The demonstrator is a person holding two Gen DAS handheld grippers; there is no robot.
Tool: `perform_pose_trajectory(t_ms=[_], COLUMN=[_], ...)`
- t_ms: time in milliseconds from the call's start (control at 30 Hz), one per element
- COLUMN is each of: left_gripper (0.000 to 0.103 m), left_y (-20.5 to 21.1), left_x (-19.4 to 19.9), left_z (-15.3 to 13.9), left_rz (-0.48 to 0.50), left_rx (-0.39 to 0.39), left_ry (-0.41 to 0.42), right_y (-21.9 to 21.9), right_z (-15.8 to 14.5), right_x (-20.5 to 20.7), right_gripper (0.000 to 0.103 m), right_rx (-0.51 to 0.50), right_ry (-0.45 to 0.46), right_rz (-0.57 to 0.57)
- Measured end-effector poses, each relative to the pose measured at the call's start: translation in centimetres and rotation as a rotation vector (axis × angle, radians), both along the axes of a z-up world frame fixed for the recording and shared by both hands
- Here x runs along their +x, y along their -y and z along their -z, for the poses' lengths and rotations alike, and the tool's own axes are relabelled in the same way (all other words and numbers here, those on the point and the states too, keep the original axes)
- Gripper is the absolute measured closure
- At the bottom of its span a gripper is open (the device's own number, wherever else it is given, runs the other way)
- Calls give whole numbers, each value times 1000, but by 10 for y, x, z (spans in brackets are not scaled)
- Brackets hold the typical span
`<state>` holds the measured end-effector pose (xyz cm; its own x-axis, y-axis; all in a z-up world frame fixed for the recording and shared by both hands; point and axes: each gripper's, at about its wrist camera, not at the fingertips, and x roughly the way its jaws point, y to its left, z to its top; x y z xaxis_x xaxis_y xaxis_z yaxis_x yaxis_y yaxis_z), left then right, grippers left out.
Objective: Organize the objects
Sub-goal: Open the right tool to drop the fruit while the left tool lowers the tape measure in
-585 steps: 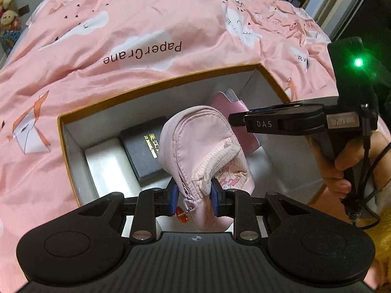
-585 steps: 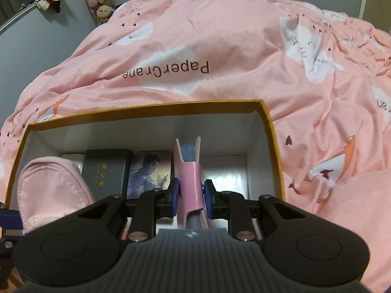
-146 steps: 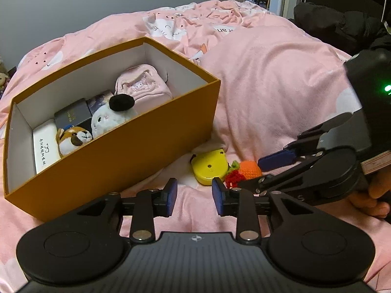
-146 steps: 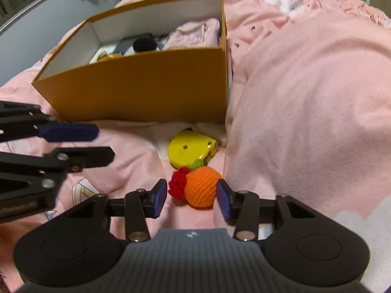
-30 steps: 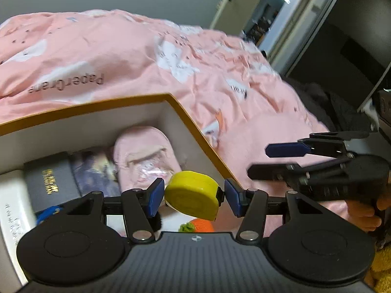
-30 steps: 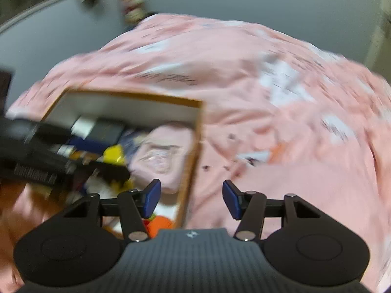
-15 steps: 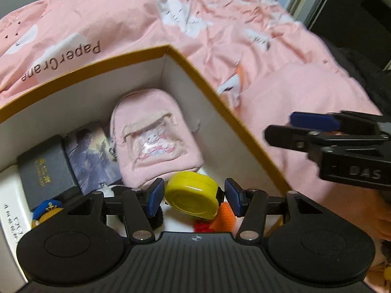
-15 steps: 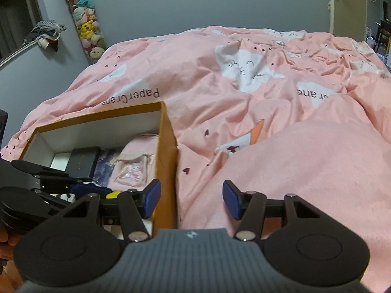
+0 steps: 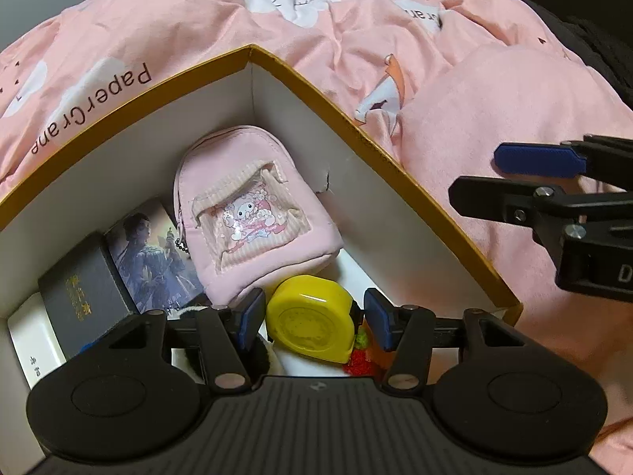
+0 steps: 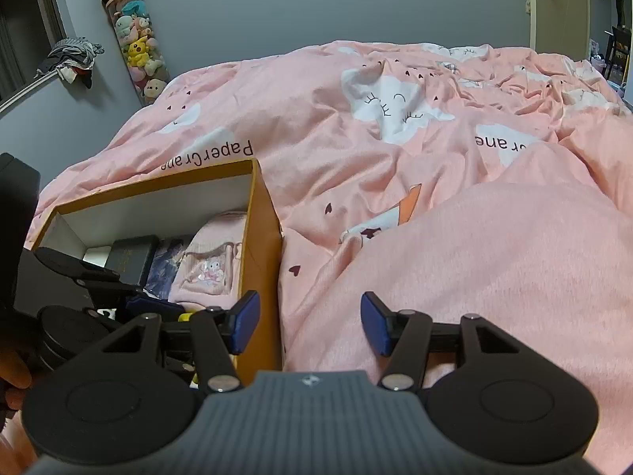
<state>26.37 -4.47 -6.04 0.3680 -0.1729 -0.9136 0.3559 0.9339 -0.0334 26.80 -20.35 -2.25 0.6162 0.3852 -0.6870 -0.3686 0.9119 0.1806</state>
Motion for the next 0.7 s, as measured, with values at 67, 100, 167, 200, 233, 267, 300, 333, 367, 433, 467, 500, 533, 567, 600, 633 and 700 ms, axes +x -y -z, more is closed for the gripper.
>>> perform_pose_trajectory(t_ms=[67,100,167,200,233,267,300,333,367,433,467,500,533,567,600,633,700], left_gripper=[40,40,40,40,40,40,40,40,40,40,40,40,40,40,42,52,69], left_y=[-1,-2,-4,-5,-6,-7,-7,-8,-8,-8,-9,-10,-10,-10,-9,-8,-9], left_x=[-2,-3,-5,-5,-6,-6,-6,-6,-6,-7,-7,-7,-5,-4,-2,-2,-3], left_z=[-1,-1,-3,-3,-4,-5,-5,-6,-7,-9,-10,-11,-12,-13,-13,-15,-18], left_rz=[20,23,39,41,44,48,49,50,51,56,56,55,50,46,45,48,55], left_rx=[-3,-11,-26,-30,-36,-39,-42,-44,-47,-60,-71,-90,-102,-103,-94,-88,-84], left_ry=[10,14,18,17,16,15,15,14,16,24,31,38,39,36,37,45,50], right_y=[0,0,0,0,0,0,0,0,0,0,0,0,0,0,0,0,0], right_z=[0,0,0,0,0,1,1,1,2,2,2,3,2,2,2,2,2], right_x=[-1,-1,-1,-1,-1,-1,-1,-1,-1,-1,0,-1,0,1,1,1,1], right_gripper=[44,44,44,44,44,44,44,44,44,44,44,44,44,44,44,44,44], right_rx=[-1,-1,-1,-1,-1,-2,-3,-4,-5,-7,-7,-8,-8,-9,-8,-8,-5], right_ry=[-1,-1,-2,-2,-2,-3,-4,-4,-5,-7,-8,-9,-10,-11,-12,-11,-12], right_rz=[-2,-2,-1,-1,-1,-2,-2,-4,-5,-7,-7,-6,-5,-5,-5,-5,-6])
